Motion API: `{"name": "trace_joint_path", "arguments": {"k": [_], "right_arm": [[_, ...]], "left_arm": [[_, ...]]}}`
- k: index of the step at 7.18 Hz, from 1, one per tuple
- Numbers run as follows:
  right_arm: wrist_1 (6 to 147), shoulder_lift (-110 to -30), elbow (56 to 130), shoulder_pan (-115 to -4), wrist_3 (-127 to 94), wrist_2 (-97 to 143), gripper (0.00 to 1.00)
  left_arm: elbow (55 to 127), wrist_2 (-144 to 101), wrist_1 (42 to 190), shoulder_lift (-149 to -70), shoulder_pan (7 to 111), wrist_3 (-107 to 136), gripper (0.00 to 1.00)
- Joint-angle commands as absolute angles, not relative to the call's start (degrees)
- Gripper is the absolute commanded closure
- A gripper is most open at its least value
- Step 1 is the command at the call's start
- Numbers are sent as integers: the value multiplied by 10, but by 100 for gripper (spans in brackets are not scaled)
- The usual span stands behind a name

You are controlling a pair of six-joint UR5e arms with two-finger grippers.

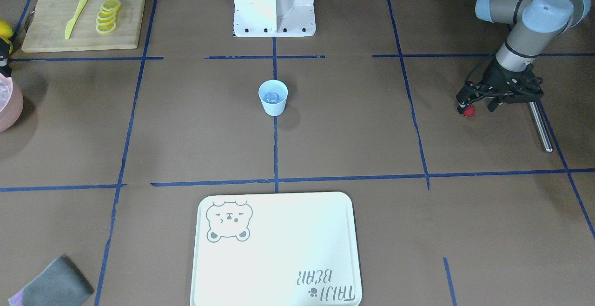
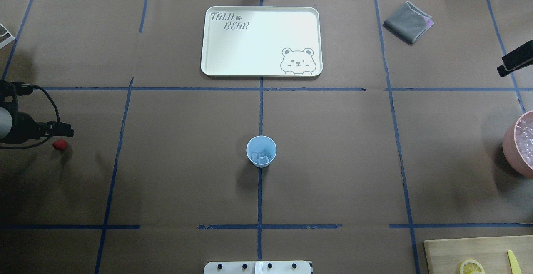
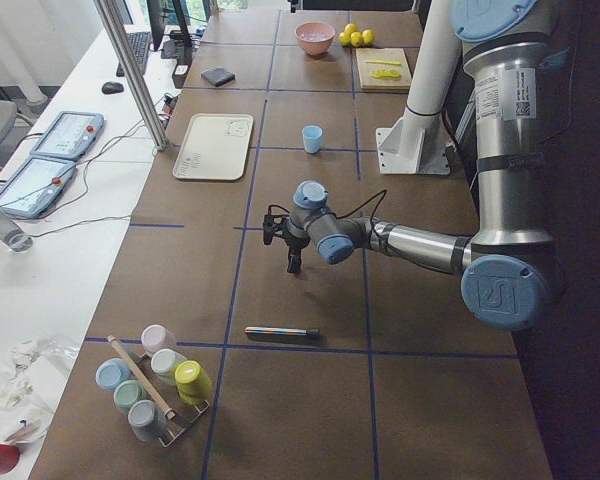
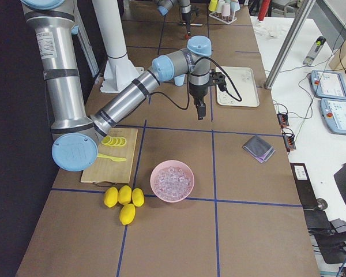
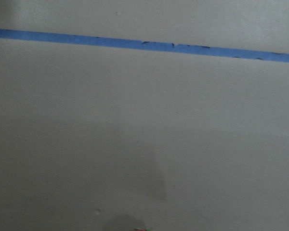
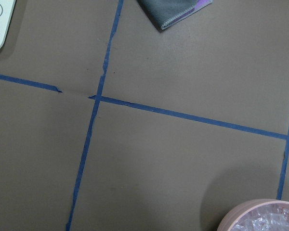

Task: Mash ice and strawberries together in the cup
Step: 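Grasp the red strawberry with the left gripper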

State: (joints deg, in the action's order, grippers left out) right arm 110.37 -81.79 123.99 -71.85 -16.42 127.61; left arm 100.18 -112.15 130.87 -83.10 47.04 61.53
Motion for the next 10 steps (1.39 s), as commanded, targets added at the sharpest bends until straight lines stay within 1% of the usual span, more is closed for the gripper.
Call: {"name": "trace_joint_path", "arguments": {"k": [1, 4, 7, 10], "right_arm": [[1104, -818, 1240, -719, -163, 1276, 1], [1103, -819, 1240, -719, -163, 1276, 1], [1103, -819, 1241, -719, -163, 1276, 1], [1103, -819, 1241, -719, -163, 1276, 1]], "left_arm": [[991, -1121, 1309, -833, 462, 616, 1], [981, -1121, 1307, -835, 460, 615, 5], [980, -1121, 1306, -838, 457, 617, 12], [980, -1123, 1304, -841, 457, 618, 26]]}}
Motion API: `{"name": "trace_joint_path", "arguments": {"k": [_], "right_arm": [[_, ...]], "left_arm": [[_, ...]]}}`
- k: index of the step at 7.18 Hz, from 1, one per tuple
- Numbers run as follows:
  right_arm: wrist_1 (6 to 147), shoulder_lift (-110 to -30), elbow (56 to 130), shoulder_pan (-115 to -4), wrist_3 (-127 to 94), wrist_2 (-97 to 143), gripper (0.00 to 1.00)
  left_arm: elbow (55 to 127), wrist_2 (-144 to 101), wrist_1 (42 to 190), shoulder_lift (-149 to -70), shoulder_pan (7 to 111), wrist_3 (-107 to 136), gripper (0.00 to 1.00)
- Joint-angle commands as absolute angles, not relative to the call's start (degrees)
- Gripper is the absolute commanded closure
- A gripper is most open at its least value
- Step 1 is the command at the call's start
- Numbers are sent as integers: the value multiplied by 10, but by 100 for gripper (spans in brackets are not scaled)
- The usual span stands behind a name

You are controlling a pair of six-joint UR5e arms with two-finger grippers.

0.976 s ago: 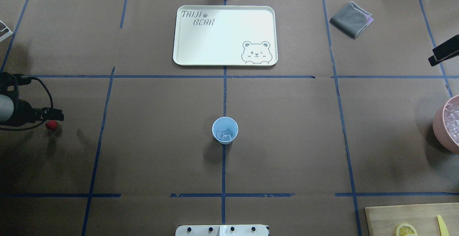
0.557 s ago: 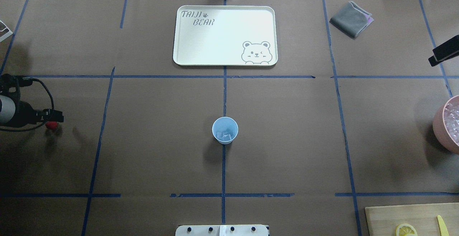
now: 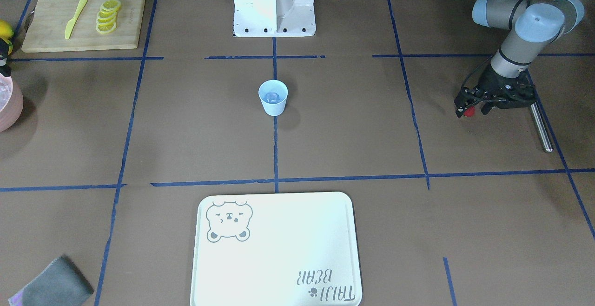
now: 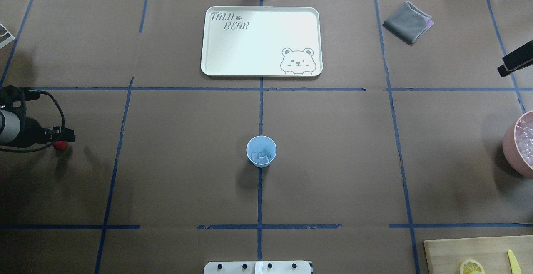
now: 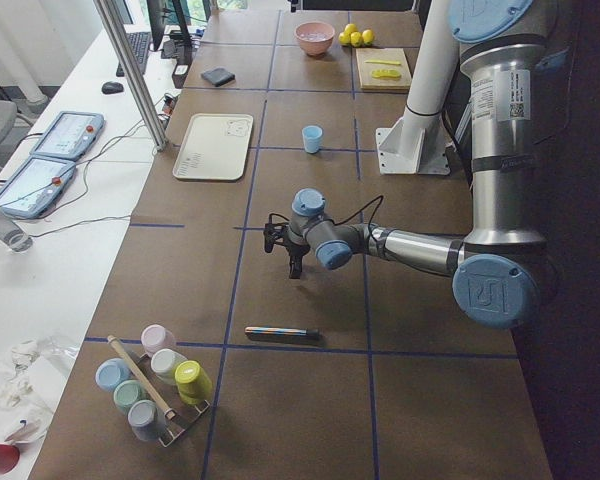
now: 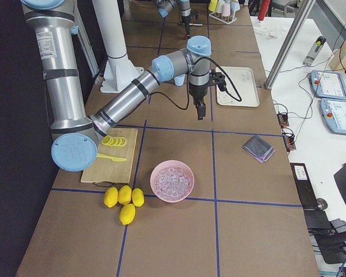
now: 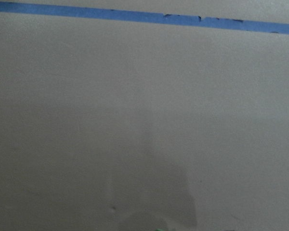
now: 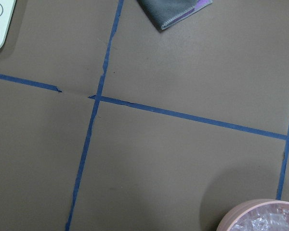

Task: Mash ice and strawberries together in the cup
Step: 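Grasp the red strawberry with the left gripper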

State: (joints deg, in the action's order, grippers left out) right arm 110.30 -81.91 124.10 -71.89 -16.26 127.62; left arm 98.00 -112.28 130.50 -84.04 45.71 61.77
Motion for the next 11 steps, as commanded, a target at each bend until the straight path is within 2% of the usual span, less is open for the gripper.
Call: {"name": "trace_joint_path", "arguments": {"k": [1, 11], "right_arm": [[1103, -819, 1241, -719, -162, 1276, 1], [1103, -818, 1241, -719, -162, 1275, 1]], "left_arm": [[979, -1123, 1303, -841, 457, 618, 29], [973, -1128, 1304, -839, 451, 617, 30]]}}
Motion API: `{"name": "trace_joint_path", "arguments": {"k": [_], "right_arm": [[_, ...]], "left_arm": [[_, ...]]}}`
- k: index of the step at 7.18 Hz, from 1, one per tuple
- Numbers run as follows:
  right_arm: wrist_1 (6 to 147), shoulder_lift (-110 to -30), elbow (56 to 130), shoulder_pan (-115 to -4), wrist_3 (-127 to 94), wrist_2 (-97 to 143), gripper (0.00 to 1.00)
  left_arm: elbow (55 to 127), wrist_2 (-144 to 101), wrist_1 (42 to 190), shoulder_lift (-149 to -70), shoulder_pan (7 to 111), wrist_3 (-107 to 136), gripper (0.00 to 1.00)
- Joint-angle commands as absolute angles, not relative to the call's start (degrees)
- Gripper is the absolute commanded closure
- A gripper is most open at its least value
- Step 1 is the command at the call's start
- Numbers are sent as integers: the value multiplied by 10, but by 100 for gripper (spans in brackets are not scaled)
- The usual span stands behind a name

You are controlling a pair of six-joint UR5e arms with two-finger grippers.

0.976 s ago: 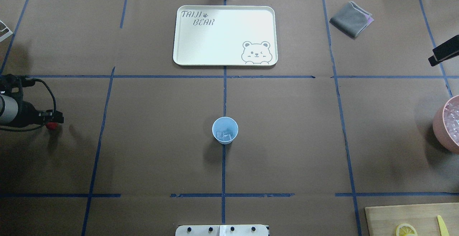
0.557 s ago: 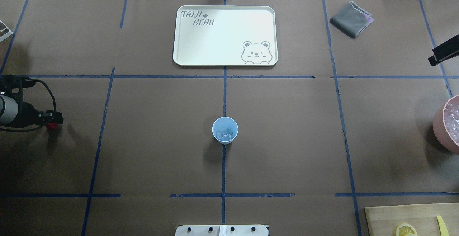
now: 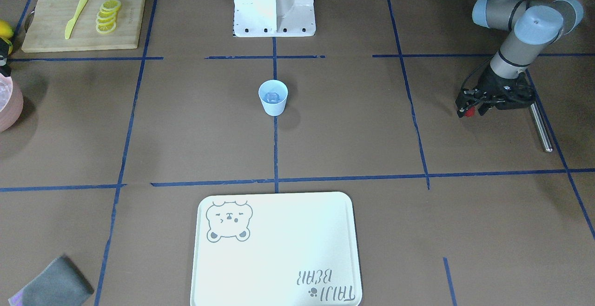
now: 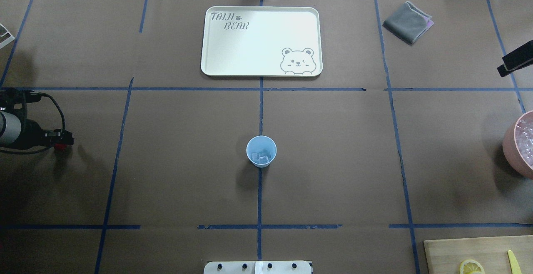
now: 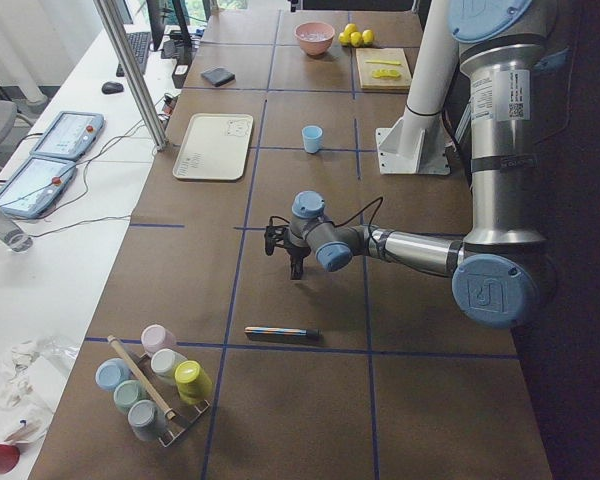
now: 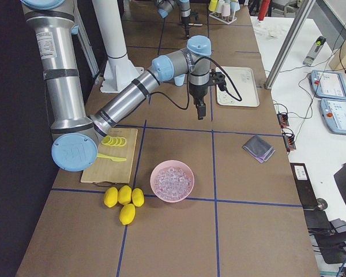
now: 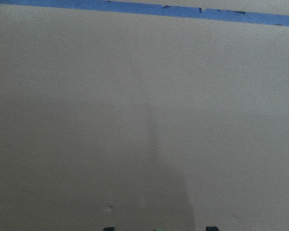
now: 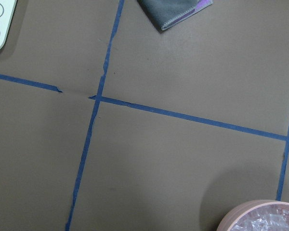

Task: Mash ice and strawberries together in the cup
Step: 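Grasp the red strawberry with the left gripper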

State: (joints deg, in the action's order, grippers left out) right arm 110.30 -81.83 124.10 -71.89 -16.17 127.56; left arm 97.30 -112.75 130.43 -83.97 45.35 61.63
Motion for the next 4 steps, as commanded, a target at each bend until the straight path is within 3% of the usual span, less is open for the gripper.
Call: {"name": "trace_joint_path", "arguments": {"k": [1, 3, 4], "right_arm": [[1103, -818, 1241, -719, -163, 1275, 1], [1103, -818, 1241, -719, -163, 1275, 1], [1103, -817, 1242, -719, -163, 1276, 1]], "left_arm": [[973, -1127, 1304, -839, 451, 617, 30], [974, -1128, 1304, -838, 448, 617, 32], [974, -1128, 1304, -838, 448, 618, 38]]}}
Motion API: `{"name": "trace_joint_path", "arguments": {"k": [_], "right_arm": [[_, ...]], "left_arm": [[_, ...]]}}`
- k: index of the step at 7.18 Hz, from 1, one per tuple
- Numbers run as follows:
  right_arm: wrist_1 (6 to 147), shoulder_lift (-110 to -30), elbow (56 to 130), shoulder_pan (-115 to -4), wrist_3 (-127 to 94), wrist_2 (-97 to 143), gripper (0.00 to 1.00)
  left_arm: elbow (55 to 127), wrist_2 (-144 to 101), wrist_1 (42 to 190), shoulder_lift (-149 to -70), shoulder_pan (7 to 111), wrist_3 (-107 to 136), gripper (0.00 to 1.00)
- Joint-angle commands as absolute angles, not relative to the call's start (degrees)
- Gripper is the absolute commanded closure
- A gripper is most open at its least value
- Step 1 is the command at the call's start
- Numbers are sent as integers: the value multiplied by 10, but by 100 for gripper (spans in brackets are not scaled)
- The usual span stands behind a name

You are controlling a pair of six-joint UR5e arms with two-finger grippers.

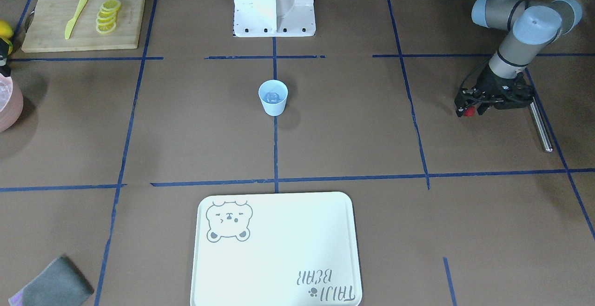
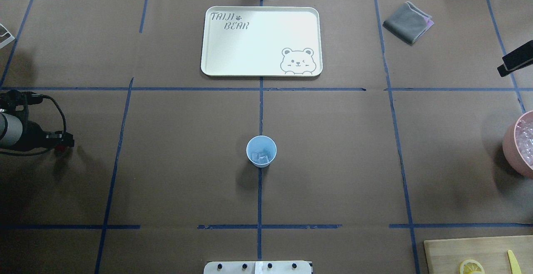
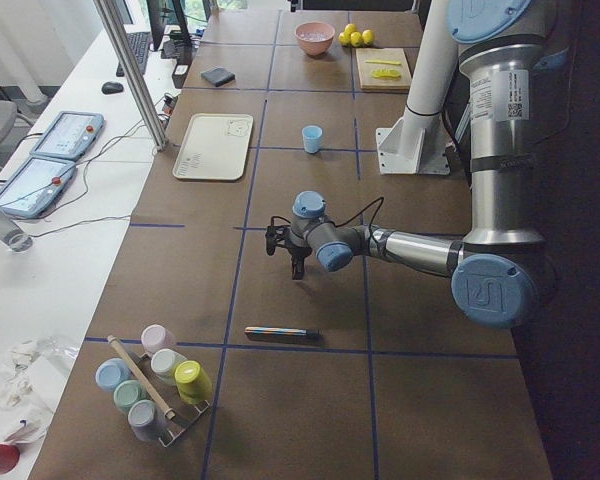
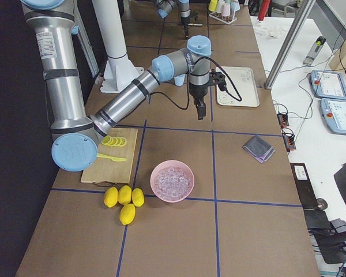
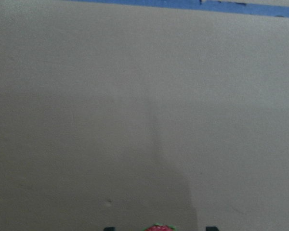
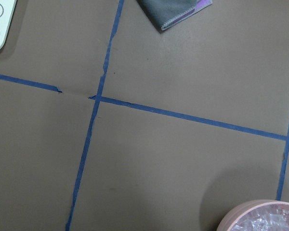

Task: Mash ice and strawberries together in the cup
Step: 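Grasp the red strawberry with the left gripper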

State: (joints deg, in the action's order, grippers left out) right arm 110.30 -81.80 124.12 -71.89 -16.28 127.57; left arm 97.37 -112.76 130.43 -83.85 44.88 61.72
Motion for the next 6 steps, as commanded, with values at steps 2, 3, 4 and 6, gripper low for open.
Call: {"name": "trace_joint_path", "arguments": {"k": [2, 3, 4, 6], "right_arm": [[1103, -817, 1242, -719, -164, 1275, 1], [1103, -817, 1242, -719, -164, 1276, 1], [1103, -817, 1242, -719, -164, 1275, 1], [1103, -817, 1241, -722, -161, 1275, 1]], "left_arm": [[976, -1128, 1308, -833, 448, 615, 71], [980, -1128, 1308, -832, 449, 614, 84], [983, -1128, 1307, -831, 449, 613, 93], [1018, -1168, 1300, -828, 453, 613, 98]]}}
